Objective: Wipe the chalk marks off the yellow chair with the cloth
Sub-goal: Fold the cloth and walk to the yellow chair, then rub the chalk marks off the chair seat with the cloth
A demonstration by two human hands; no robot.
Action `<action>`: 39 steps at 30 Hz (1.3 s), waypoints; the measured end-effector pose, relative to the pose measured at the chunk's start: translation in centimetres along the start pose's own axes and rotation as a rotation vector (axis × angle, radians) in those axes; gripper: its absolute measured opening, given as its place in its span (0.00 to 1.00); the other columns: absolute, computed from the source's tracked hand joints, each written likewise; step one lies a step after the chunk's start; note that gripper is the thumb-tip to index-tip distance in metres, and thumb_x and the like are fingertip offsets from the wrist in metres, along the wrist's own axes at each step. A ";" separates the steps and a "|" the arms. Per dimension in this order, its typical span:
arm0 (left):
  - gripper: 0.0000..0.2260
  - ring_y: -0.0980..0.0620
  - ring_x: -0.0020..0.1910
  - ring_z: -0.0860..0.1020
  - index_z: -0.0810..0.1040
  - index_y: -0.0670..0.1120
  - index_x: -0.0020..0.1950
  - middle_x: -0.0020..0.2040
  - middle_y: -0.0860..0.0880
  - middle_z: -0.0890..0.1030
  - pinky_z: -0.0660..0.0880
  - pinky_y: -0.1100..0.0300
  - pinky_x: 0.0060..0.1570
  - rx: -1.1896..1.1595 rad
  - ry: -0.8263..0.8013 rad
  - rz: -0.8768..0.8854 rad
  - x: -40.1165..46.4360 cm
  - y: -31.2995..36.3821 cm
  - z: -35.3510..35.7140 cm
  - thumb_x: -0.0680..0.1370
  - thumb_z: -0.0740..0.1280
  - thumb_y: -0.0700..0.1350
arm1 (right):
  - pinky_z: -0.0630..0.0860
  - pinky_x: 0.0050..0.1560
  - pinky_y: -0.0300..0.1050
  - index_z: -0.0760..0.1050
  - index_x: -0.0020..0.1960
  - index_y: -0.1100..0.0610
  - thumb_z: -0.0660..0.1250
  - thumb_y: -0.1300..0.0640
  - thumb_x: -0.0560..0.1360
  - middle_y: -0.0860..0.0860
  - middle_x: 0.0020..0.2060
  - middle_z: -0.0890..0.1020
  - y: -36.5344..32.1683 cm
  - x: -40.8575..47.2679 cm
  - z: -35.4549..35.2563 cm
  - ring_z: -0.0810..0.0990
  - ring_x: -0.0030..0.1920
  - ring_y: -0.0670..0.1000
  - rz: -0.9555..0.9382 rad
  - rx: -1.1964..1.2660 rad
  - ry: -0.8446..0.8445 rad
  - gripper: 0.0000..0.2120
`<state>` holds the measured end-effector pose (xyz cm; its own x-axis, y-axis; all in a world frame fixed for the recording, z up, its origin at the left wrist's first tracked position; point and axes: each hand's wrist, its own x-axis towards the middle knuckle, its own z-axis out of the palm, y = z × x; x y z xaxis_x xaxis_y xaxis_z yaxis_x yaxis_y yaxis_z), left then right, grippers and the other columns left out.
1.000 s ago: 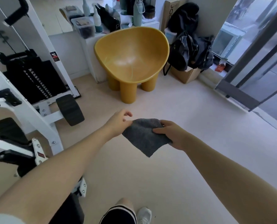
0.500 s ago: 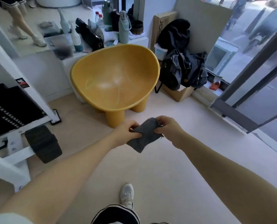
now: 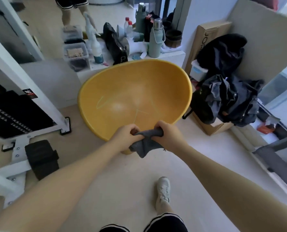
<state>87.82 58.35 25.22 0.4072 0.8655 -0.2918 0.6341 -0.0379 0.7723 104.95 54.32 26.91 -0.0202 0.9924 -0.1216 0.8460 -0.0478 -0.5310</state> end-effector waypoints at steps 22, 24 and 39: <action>0.04 0.51 0.46 0.79 0.73 0.45 0.50 0.49 0.47 0.79 0.76 0.59 0.50 -1.243 0.401 -0.643 10.1 -8.5 -3.3 0.81 0.59 0.41 | 0.74 0.42 0.48 0.69 0.53 0.47 0.67 0.59 0.69 0.57 0.48 0.79 -0.5 20.0 11.3 0.78 0.47 0.57 -0.139 0.311 -0.603 0.16; 0.05 0.53 0.50 0.78 0.74 0.49 0.50 0.49 0.52 0.79 0.70 0.58 0.58 -1.107 0.380 -0.618 11.6 -10.1 -3.9 0.81 0.59 0.43 | 0.76 0.40 0.51 0.66 0.49 0.43 0.63 0.59 0.68 0.56 0.45 0.79 -0.4 22.4 13.0 0.78 0.44 0.57 -0.128 0.288 -0.562 0.15; 0.31 0.53 0.75 0.52 0.46 0.44 0.77 0.77 0.48 0.52 0.49 0.62 0.72 -0.510 1.047 -0.602 20.6 -30.6 5.5 0.80 0.61 0.39 | 0.71 0.49 0.47 0.72 0.62 0.61 0.61 0.72 0.71 0.58 0.55 0.74 4.9 35.4 32.7 0.74 0.53 0.57 -0.687 0.288 -0.473 0.20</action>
<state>80.39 74.63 -7.55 -0.6972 0.6649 -0.2681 0.1240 0.4802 0.8683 90.98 85.53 -7.47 -0.7473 0.6645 0.0019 0.3999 0.4519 -0.7974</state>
